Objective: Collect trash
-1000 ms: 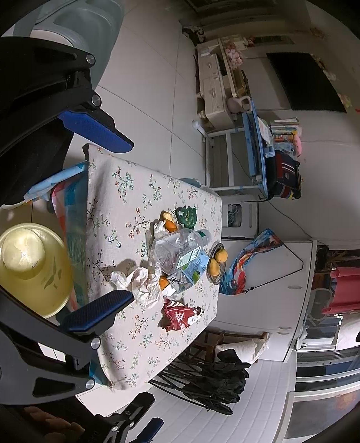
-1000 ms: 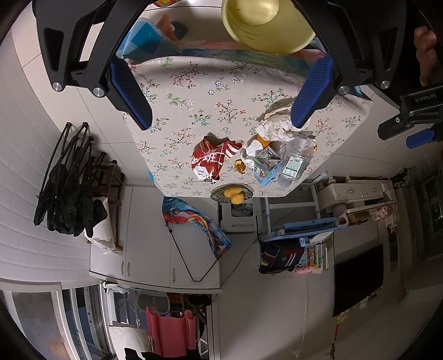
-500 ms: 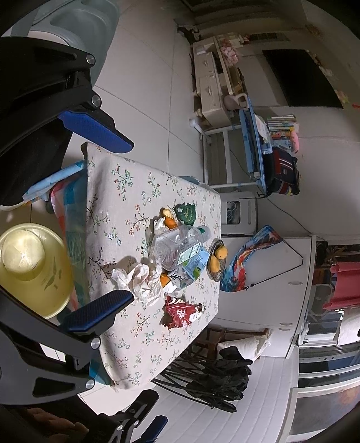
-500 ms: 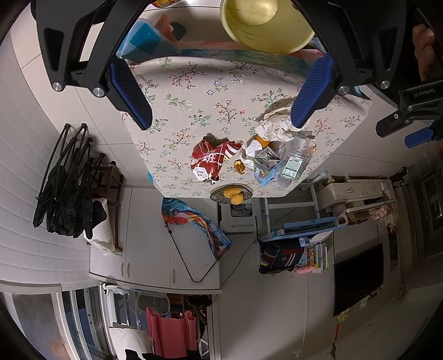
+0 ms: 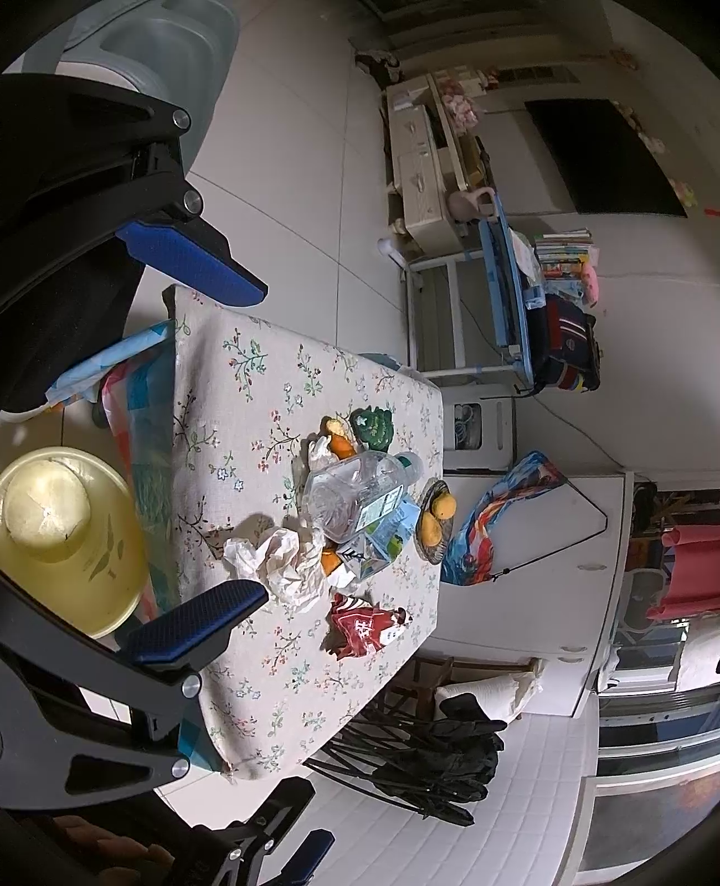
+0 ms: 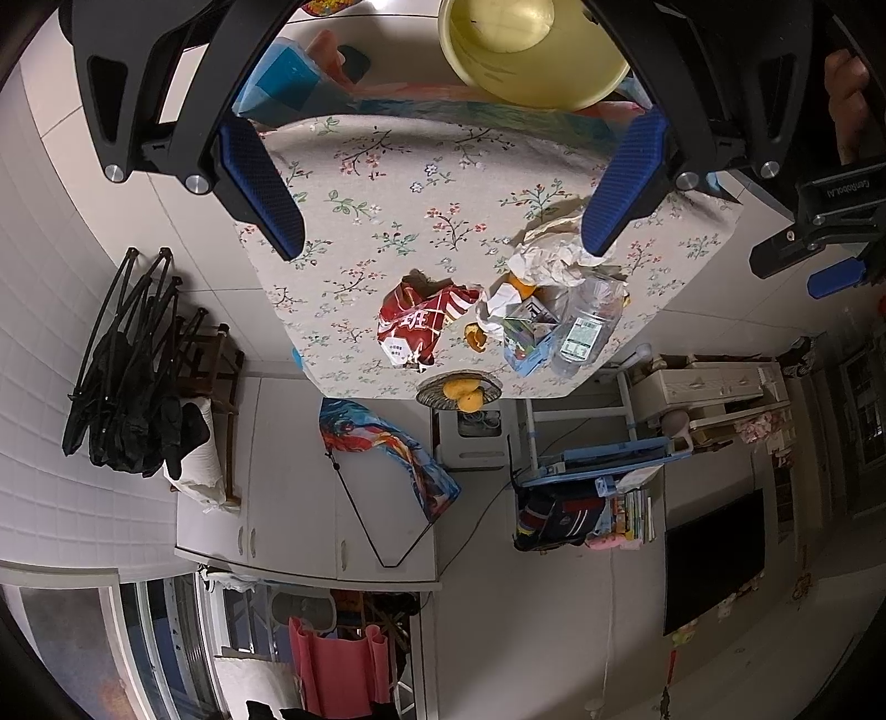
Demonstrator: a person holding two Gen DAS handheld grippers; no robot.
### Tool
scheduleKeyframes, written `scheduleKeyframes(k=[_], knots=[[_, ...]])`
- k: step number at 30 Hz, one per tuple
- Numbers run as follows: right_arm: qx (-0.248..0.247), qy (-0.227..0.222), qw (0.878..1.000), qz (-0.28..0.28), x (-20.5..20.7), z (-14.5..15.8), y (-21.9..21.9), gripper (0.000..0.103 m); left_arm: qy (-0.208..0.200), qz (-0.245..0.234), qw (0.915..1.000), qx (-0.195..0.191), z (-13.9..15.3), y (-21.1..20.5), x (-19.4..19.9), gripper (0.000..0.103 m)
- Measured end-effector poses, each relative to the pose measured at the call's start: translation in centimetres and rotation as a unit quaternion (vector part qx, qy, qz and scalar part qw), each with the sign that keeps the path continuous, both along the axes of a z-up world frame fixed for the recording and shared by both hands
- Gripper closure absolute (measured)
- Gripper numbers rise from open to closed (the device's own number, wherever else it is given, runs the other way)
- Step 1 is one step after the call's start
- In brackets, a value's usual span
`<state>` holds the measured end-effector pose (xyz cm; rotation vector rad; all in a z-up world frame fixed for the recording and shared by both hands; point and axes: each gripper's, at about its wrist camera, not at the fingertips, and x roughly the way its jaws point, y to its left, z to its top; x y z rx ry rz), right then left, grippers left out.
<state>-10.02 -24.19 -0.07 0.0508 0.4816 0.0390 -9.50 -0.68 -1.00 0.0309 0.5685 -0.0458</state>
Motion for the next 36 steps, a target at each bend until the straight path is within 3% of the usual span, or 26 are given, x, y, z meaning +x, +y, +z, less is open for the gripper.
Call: scheduleKeyframes(k=[7, 16, 36], knots=[[-0.005, 0.017, 0.999, 0.043, 1.3, -0.1, 1.9, 0.007, 0.019, -0.018, 0.9996, -0.013, -0.6, 0.3, 0.4, 0.01], [-0.005, 0.059, 0.995, 0.082, 4.5, -2.3, 4.6, 0.007, 0.049, 0.004, 0.9977, -0.048, -1.0, 2.5, 3.0, 0.01], [0.052, 0.144, 0.984, 0.093, 12.8, -6.4, 5.9, 0.007, 0.063, 0.023, 0.9961, -0.058, -2.2, 2.7, 6.1, 0.007]])
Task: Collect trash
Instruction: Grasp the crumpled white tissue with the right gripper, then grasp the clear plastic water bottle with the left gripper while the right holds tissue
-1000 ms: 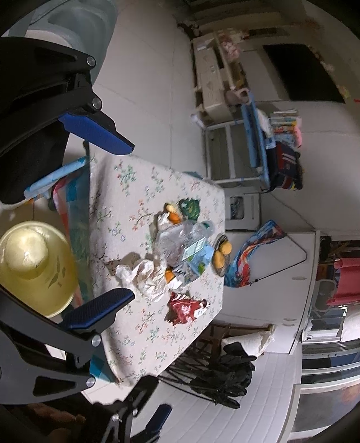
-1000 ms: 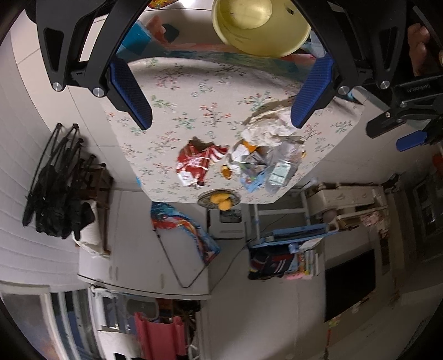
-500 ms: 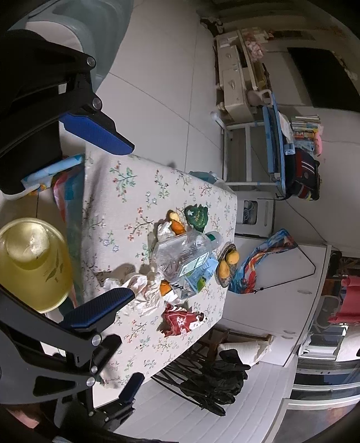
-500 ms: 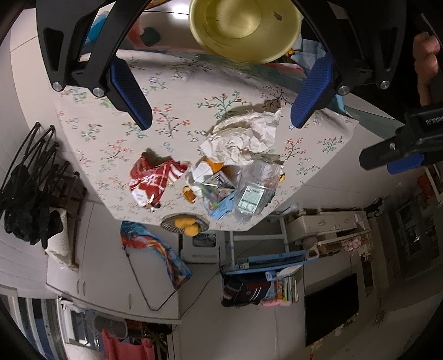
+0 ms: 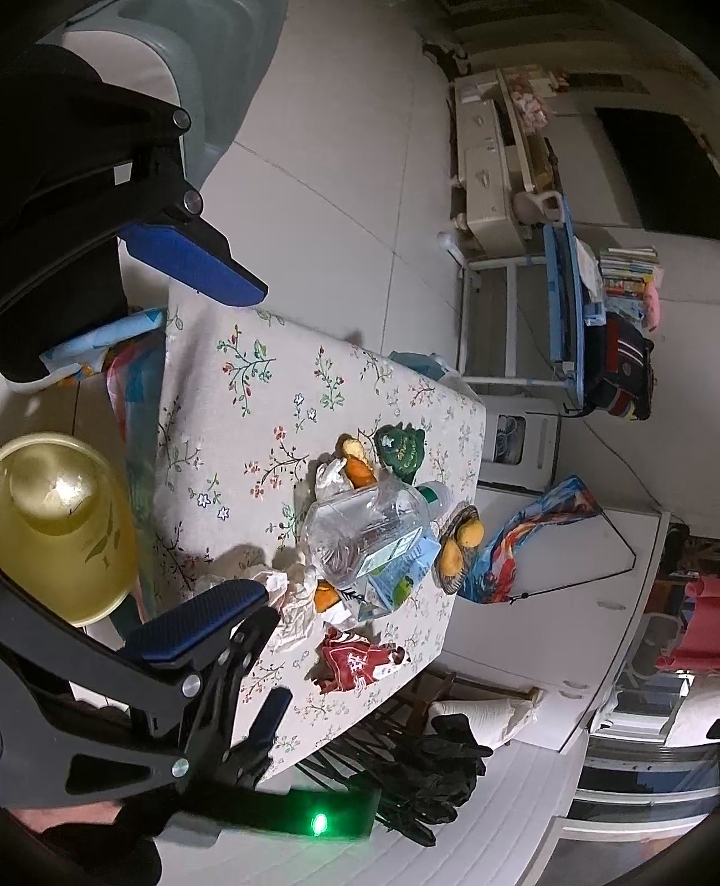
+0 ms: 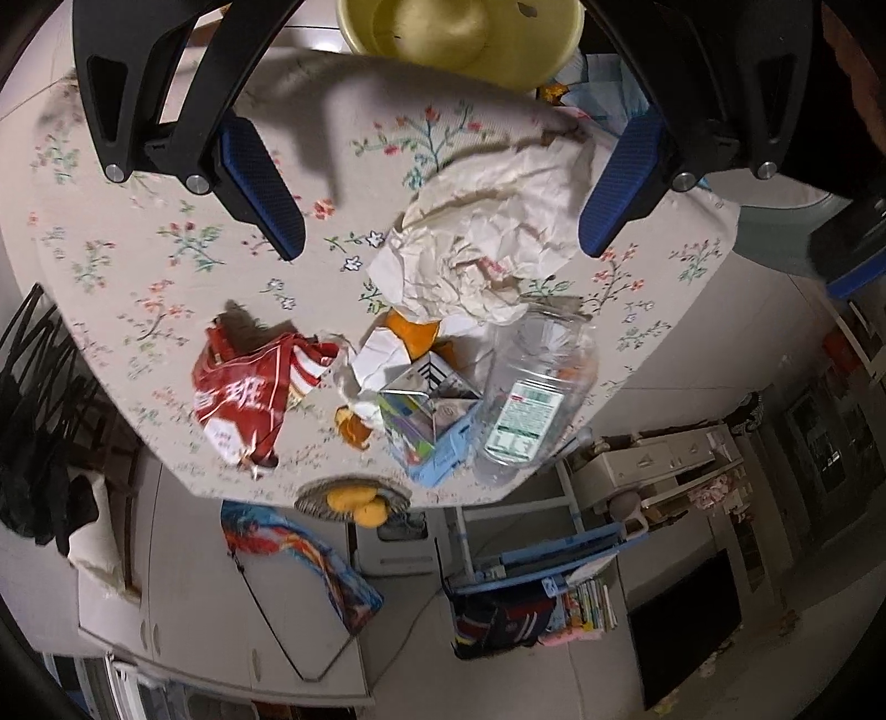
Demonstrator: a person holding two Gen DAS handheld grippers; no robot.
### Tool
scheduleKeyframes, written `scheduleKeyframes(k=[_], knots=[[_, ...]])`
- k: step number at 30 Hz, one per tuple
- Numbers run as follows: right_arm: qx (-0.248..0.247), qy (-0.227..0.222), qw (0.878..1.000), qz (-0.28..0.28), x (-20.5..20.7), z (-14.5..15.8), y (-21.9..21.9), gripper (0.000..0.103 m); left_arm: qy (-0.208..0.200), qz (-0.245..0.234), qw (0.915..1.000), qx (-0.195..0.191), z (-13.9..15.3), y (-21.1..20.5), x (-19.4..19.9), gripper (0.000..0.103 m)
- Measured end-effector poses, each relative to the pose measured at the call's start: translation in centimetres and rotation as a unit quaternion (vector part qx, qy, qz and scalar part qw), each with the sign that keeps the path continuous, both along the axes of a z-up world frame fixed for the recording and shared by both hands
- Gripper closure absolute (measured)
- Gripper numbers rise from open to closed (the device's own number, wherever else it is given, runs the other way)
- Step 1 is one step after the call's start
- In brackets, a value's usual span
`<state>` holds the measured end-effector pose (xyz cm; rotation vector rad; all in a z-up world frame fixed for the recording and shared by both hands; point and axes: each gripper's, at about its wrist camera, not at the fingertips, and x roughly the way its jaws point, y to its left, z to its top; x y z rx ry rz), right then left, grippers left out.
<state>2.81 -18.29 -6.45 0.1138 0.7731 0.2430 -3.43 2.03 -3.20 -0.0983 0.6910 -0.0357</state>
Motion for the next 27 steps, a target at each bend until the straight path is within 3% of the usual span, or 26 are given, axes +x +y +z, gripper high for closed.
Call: scheduleKeyframes(k=[6, 8, 11, 18, 27], knots=[[0.029, 0.039, 0.999, 0.01, 1.1, -1.5, -0.1, 0.037, 0.007, -0.004, 1.0, 0.001, -0.3, -0.5, 0.6, 0.007], [0.046, 0.047, 0.998, 0.017, 0.9, -1.6, -0.4, 0.059, 0.01, -0.005, 0.9999, 0.0, -0.3, -0.6, 0.9, 0.007], [0.055, 0.045, 0.997, 0.024, 0.3, -1.2, -0.6, 0.071, 0.012, -0.006, 0.9999, -0.002, -0.4, -0.9, 1.5, 0.007], [0.076, 0.042, 0.996, 0.031, -2.0, 0.3, -1.7, 0.074, 0.011, -0.022, 0.9997, -0.002, 0.2, -2.0, 3.2, 0.007], [0.094, 0.054, 0.994, 0.03, -6.3, 1.1, -3.3, 0.073, 0.03, -0.057, 0.9973, 0.035, 0.6, -6.7, 10.4, 0.007]])
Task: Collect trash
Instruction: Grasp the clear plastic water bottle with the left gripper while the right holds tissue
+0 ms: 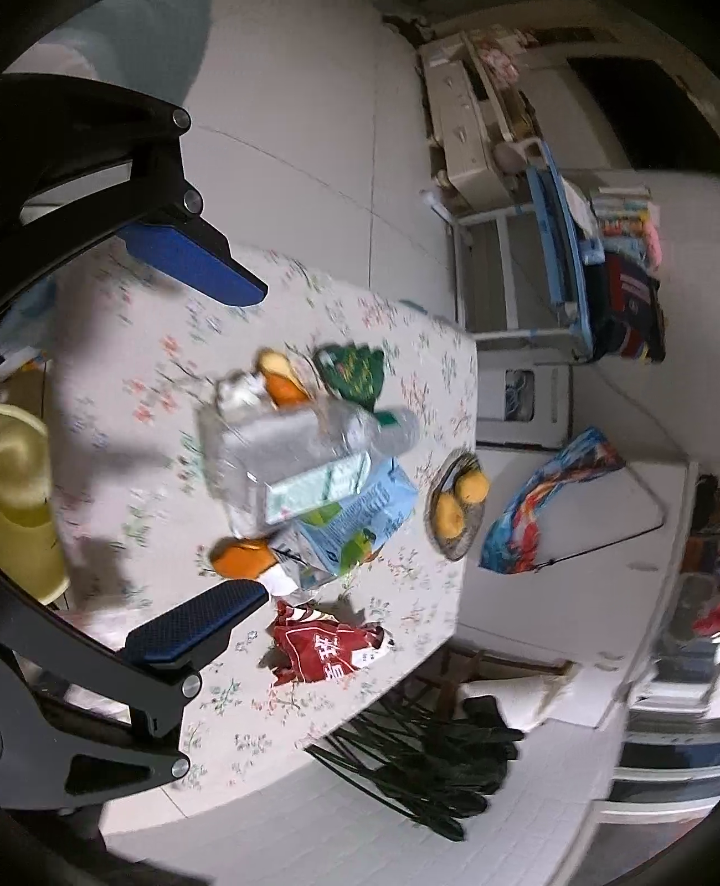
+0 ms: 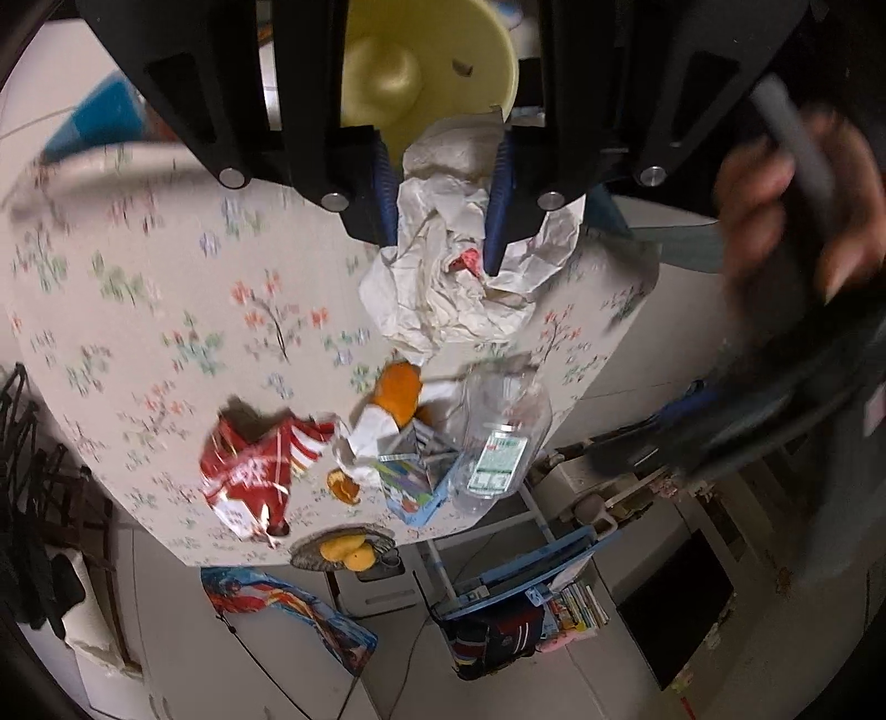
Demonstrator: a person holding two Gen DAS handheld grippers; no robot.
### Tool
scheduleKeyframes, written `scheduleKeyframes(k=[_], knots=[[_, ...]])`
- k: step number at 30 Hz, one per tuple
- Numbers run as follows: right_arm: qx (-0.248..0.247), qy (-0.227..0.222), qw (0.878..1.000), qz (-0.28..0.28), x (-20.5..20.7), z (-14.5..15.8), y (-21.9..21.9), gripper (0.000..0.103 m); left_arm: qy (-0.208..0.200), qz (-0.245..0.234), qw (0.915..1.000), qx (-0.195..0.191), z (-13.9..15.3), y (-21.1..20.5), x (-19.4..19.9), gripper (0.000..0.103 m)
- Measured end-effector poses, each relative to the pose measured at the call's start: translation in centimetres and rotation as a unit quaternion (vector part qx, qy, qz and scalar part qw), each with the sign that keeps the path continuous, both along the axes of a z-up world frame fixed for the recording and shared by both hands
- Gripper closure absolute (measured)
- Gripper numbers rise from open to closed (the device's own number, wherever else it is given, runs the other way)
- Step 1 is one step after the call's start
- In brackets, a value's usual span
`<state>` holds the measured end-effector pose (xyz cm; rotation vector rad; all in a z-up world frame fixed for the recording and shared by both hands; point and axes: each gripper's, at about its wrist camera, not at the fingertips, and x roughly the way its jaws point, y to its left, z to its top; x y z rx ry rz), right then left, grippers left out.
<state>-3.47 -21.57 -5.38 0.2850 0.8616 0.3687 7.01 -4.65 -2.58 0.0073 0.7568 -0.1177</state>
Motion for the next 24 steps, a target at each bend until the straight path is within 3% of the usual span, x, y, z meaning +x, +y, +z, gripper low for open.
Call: scheduleKeyframes(k=[4, 9, 13, 24], knots=[[0.005, 0.002, 1.0, -0.006, -0.2, 0.0, -0.7, 0.071, 0.018, -0.004, 0.9988, 0.046, -1.4, -2.3, 3.1, 0.007], [0.019, 0.001, 1.0, -0.014, -0.1, 0.0, -1.4, 0.069, 0.054, 0.006, 0.995, 0.084, -3.1, -2.1, 5.3, 0.007], [0.032, -0.002, 0.999, -0.015, -0.1, 0.0, -1.7, 0.067, 0.063, 0.009, 0.9955, 0.07, -3.1, -0.6, 5.8, 0.007], [0.036, 0.001, 0.999, -0.011, -0.1, -0.5, -1.6, 0.066, 0.068, 0.009, 0.9949, 0.074, -2.9, -2.4, 8.8, 0.008]])
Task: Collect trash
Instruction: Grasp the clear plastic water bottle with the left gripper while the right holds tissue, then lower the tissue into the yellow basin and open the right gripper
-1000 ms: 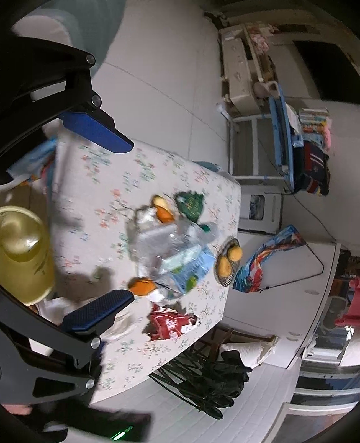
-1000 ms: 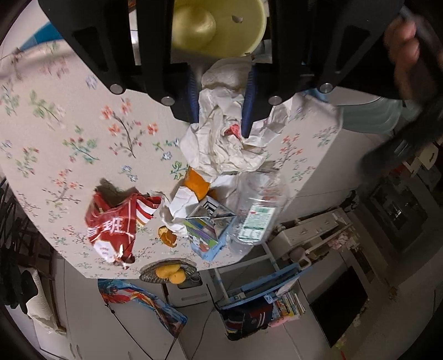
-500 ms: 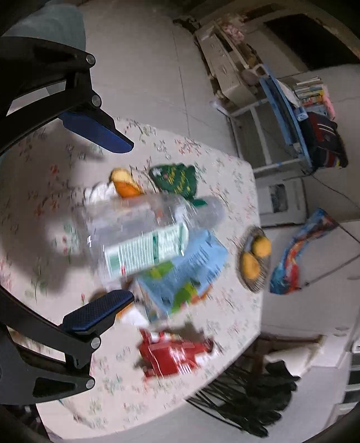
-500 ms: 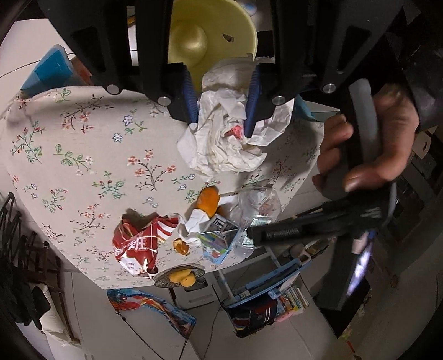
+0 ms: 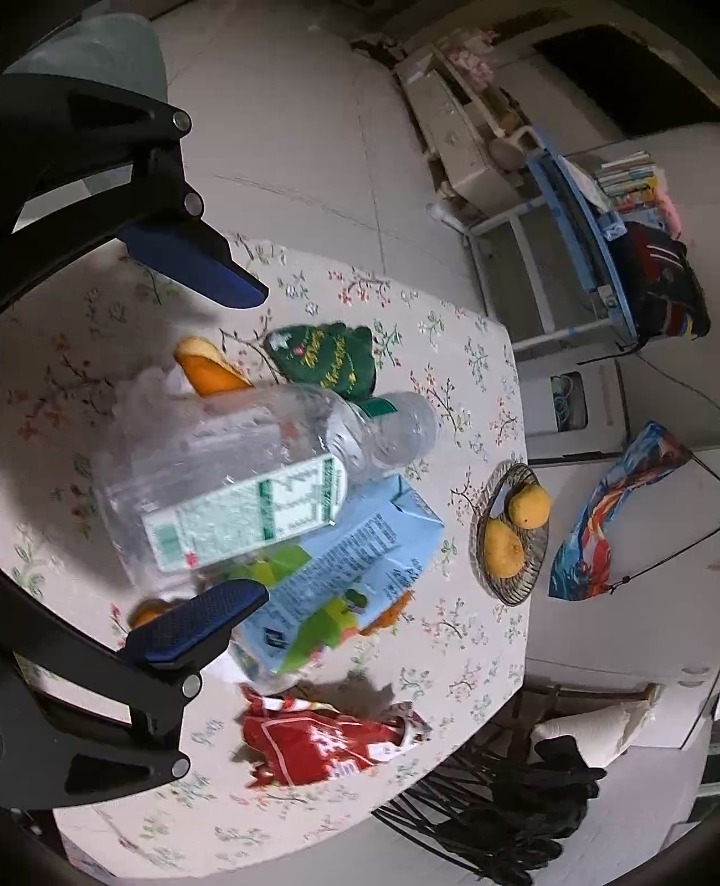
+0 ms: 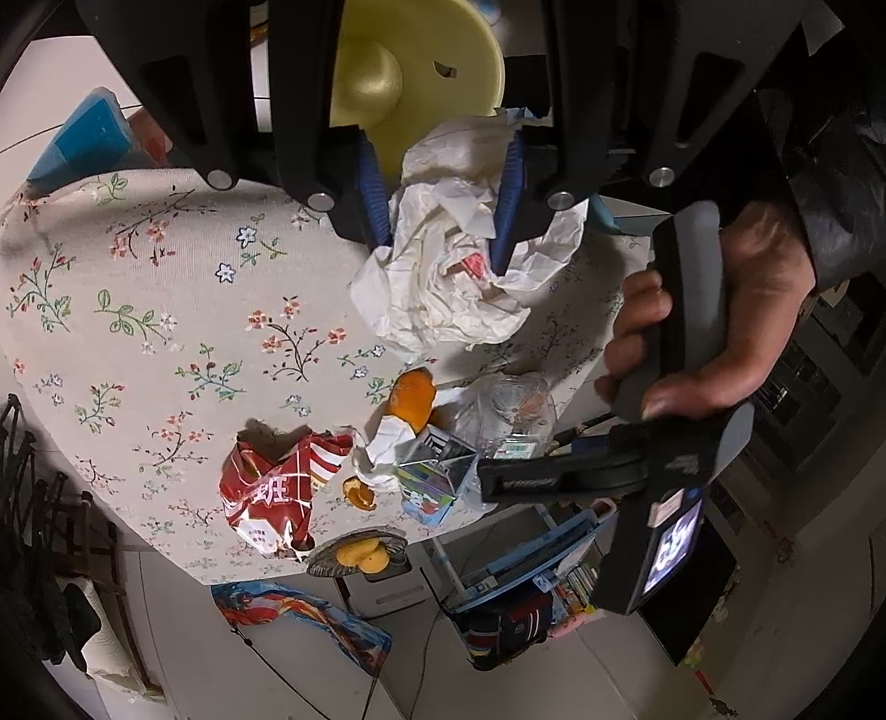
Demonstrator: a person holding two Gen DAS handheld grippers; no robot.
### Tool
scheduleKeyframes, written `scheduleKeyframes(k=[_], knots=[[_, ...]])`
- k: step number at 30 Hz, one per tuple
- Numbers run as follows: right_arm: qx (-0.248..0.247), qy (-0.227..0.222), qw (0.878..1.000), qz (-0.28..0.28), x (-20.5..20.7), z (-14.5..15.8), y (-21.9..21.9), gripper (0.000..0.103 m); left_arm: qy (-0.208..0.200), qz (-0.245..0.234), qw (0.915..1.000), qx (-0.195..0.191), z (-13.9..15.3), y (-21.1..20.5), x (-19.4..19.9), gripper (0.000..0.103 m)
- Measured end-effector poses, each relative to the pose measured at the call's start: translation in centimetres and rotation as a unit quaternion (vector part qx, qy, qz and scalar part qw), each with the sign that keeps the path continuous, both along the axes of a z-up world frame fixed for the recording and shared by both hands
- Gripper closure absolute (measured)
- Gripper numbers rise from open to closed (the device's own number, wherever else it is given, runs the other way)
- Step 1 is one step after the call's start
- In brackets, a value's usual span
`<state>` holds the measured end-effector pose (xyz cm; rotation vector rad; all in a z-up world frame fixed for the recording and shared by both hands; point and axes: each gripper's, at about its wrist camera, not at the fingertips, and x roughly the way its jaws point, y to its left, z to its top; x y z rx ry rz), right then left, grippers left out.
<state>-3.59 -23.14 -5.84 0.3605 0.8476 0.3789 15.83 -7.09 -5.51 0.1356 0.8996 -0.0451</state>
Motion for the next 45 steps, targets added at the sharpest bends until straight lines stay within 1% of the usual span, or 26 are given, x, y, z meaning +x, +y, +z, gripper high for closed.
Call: scheduleKeyframes(k=[1, 2, 4, 6, 7, 9, 11, 14, 17, 21, 23, 24, 26, 28, 34, 37, 40, 43, 45], knots=[[0.001, 0.001, 1.0, 0.0, 0.1, -0.1, 0.0, 0.066, 0.002, -0.001, 1.0, 0.0, 0.1, -0.2, 0.2, 0.008], [0.001, 0.002, 1.0, 0.001, 0.1, -0.1, 0.1, 0.065, 0.003, 0.0, 0.9999, 0.01, 0.0, -0.5, 0.4, 0.008], [0.001, 0.003, 1.0, 0.004, 0.2, -0.3, 0.2, 0.065, 0.014, 0.0, 0.9994, 0.033, -0.5, -0.7, 0.8, 0.013], [0.0, 0.004, 1.0, 0.006, 0.2, -0.3, 0.4, 0.065, 0.03, 0.003, 0.9993, 0.022, -0.9, -0.1, 0.9, 0.02], [0.0, 0.003, 1.0, 0.007, 0.3, -0.4, 0.4, 0.065, 0.035, 0.004, 0.9993, 0.015, -0.9, 0.3, 0.9, 0.022], [0.002, 0.003, 1.0, 0.008, 0.4, -0.5, 0.4, 0.065, 0.036, 0.001, 0.9993, 0.008, -0.7, 1.1, 0.6, 0.031], [0.003, 0.005, 1.0, 0.011, 0.6, -0.7, 0.6, 0.065, 0.041, -0.002, 0.9992, 0.002, -0.7, 2.0, 0.4, 0.037], [0.002, 0.005, 1.0, 0.015, 0.6, -0.7, 0.8, 0.065, 0.05, -0.006, 0.9983, -0.031, -0.9, 3.4, 0.4, 0.037], [0.003, 0.004, 1.0, 0.016, 0.6, -0.7, 0.8, 0.064, 0.051, -0.003, 0.9972, -0.056, -1.0, 4.6, 0.6, 0.037], [0.004, 0.009, 1.0, 0.016, 0.8, -1.1, 0.8, 0.064, 0.049, 0.003, 0.9967, -0.065, -1.3, 4.8, 1.2, 0.037], [0.002, 0.009, 1.0, 0.017, 0.7, -1.2, 0.8, 0.064, 0.04, -0.001, 0.9971, -0.064, -1.1, 4.5, 1.1, 0.039], [0.002, 0.009, 1.0, 0.017, 0.7, -1.1, 0.8, 0.064, 0.032, -0.002, 0.9973, -0.066, -0.9, 4.4, 0.9, 0.042], [0.002, 0.008, 1.0, 0.016, 0.7, -1.1, 0.8, 0.064, 0.022, -0.006, 0.9967, -0.078, -0.2, 4.6, 0.6, 0.044], [0.003, 0.008, 1.0, 0.016, 0.7, -1.2, 0.8, 0.064, 0.011, -0.005, 0.996, -0.088, 0.3, 5.0, 0.2, 0.045], [0.002, 0.001, 1.0, 0.018, 0.4, -0.9, 0.9, 0.064, -0.008, -0.004, 0.9927, -0.121, 1.6, 6.5, -1.3, 0.047], [-0.001, -0.004, 1.0, 0.018, 0.2, -0.7, 0.9, 0.064, -0.028, 0.0, 0.9888, -0.147, 2.6, 7.4, -2.4, 0.048], [-0.004, -0.007, 1.0, 0.018, 0.0, -0.5, 0.9, 0.064, -0.04, 0.006, 0.9869, -0.156, 3.3, 8.1, -3.4, 0.048], [-0.006, -0.01, 1.0, 0.016, -0.2, -0.4, 0.8, 0.064, -0.047, 0.012, 0.9826, -0.179, 3.7, 9.0, -4.8, 0.048], [-0.006, -0.012, 1.0, 0.016, -0.3, -0.2, 0.8, 0.064, -0.058, 0.014, 0.9809, -0.185, 4.1, 9.5, -5.7, 0.048]])
